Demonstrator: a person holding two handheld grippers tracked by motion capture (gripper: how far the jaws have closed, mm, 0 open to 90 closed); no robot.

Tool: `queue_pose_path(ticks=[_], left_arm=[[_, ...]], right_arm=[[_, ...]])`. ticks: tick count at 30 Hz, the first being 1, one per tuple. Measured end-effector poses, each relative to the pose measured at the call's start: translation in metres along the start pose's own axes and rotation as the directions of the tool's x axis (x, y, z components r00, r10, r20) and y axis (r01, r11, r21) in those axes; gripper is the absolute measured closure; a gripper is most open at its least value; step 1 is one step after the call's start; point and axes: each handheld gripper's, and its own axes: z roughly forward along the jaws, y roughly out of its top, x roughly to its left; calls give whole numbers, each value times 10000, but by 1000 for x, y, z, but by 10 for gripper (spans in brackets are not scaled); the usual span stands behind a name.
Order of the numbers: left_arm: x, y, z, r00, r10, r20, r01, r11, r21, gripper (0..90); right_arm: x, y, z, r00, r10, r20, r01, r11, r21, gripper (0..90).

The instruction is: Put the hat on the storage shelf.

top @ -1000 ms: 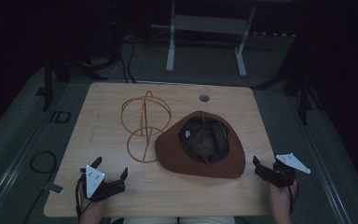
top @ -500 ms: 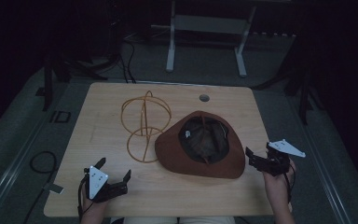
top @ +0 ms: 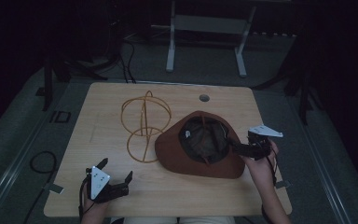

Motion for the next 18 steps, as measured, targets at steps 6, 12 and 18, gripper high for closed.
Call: queue_pose_path(ticks=[6, 12, 18], left_arm=[[-1, 0, 0, 10000, 32, 56, -32, 10000, 2, 21], [0, 0, 0, 9999, 21, 122, -22, 10000, 19, 21], [0, 0, 0, 9998, -2, 199, 1, 10000, 43, 21]], right_arm=[[5, 9, 25, 9995, -11, -308, 23, 9993, 383, 132], [8, 19, 47, 9995, -185, -268, 203, 9974, 692, 131], [6, 24, 71, 9995, -77, -295, 112, 9928, 1190, 132]])
